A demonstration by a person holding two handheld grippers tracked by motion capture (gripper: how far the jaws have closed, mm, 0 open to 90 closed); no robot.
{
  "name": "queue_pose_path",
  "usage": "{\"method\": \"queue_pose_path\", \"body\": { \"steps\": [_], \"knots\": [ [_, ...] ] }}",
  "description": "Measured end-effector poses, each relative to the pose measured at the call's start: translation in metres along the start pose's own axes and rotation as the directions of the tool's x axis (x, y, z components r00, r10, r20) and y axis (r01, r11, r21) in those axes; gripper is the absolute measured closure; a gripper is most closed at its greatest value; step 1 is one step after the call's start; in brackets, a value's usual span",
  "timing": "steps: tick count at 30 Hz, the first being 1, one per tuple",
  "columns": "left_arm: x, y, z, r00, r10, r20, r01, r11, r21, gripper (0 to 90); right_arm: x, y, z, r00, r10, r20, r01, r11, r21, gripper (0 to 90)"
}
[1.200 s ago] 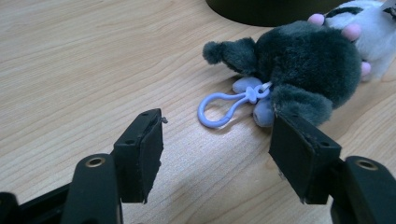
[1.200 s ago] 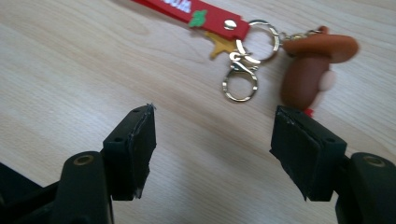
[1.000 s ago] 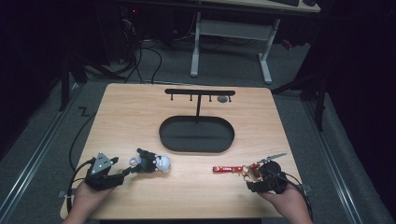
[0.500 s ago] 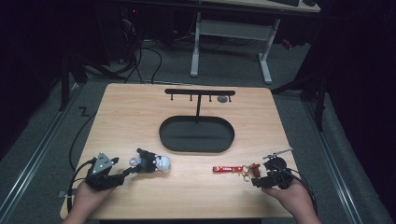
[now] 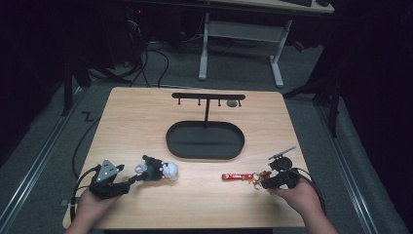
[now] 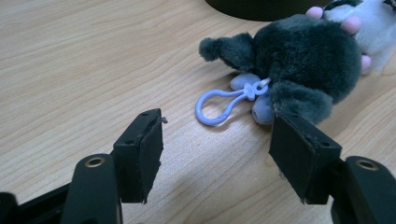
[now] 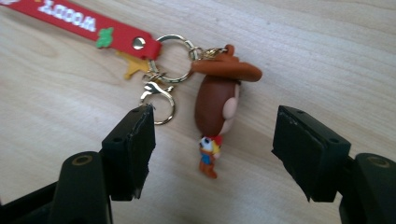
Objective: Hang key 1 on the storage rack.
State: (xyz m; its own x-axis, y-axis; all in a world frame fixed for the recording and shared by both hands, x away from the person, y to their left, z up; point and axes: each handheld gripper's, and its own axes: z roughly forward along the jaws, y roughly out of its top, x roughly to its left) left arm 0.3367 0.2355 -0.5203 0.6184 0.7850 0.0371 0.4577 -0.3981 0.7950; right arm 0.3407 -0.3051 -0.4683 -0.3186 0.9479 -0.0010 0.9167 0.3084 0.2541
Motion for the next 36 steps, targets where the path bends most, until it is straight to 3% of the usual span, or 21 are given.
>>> {"method": "queue_pose_path", "body": {
  "steps": [8, 15, 20, 29, 31, 36],
  "knots": [
    [0.000, 0.000, 0.000, 1.0000, 0.006, 0.001, -0.006, 1.0000, 0.001, 35.0, 0.001, 0.010, 0.007, 0.9996, -0.017, 0.024, 0.016, 0.999, 0.043, 35.2],
    [0.000, 0.001, 0.000, 0.9999, 0.011, 0.003, -0.011, 0.9999, 0.001, 35.0, 0.000, 0.014, 0.011, 0.9997, 0.004, 0.025, -0.005, 0.998, 0.063, 48.3],
    [0.000, 0.001, 0.000, 0.9999, 0.014, 0.003, -0.014, 0.9999, 0.002, 35.0, 0.001, 0.012, 0.016, 0.9997, 0.024, 0.007, -0.024, 0.997, 0.071, 50.5],
    [-0.001, 0.001, 0.001, 0.9999, 0.015, 0.003, -0.016, 0.9999, 0.006, 35.0, 0.000, 0.010, 0.021, 0.9995, 0.014, 0.029, -0.016, 0.996, 0.092, 57.2],
    [-0.001, 0.001, 0.001, 0.9999, 0.017, 0.003, -0.017, 0.9998, 0.006, 35.0, 0.000, 0.008, 0.023, 0.9997, 0.001, 0.025, -0.003, 0.996, 0.087, 66.0],
    [-0.001, 0.001, 0.001, 0.9998, 0.017, 0.003, -0.017, 0.9998, 0.006, 35.0, 0.004, 0.009, 0.019, 0.9992, -0.024, 0.031, 0.021, 0.996, 0.081, 67.4]
  ]
}}
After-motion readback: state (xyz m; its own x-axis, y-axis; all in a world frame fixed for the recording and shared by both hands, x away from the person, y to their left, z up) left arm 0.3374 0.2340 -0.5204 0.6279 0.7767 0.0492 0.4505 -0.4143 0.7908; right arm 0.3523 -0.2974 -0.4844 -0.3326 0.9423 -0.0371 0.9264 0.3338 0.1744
